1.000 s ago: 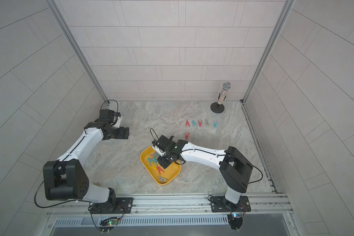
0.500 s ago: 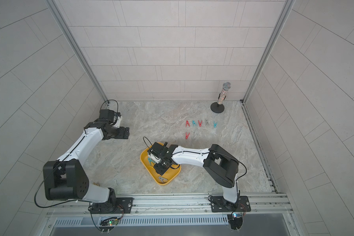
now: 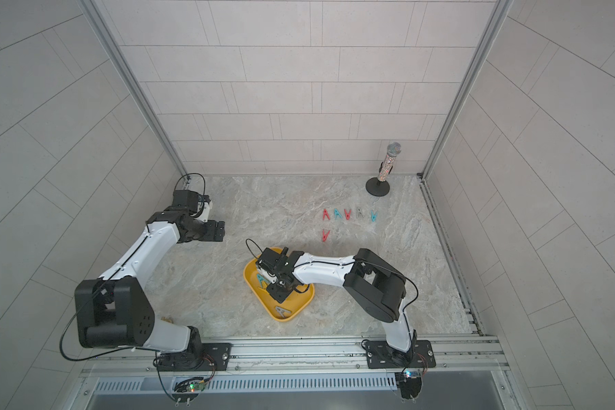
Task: Take the clothespins out of the storage box
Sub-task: Pick up the clothespin from the storage box.
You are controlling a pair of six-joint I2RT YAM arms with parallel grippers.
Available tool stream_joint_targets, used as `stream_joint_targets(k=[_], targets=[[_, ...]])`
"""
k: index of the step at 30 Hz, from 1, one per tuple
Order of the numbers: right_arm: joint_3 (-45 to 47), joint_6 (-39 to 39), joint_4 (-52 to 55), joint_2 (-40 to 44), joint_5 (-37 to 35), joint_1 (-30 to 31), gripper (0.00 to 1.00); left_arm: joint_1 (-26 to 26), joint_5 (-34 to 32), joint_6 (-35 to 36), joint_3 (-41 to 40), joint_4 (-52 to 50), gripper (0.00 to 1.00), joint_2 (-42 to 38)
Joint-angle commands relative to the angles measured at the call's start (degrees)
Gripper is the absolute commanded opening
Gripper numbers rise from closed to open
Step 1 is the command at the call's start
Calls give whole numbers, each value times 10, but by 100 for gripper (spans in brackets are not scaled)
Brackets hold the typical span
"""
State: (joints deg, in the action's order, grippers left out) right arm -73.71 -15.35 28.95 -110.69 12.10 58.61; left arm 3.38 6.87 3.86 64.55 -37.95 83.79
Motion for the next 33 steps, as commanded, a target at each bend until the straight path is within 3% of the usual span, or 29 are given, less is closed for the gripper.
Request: stream_joint_targets(k=[1,5,20,33], targets=[[2,4,25,0,-38,3,40,3,2,-2,-3,-3,99,-5],[12,5,26,9,-56,3,31,3,2,-2,-4,-2,99,-6],[23,2,12,43,-67,2,18,3,1,-1,-3,-3,99,-5],[44,-2,-21,98,-68,2,18,3,4,-1,-3,-3,99,-1]])
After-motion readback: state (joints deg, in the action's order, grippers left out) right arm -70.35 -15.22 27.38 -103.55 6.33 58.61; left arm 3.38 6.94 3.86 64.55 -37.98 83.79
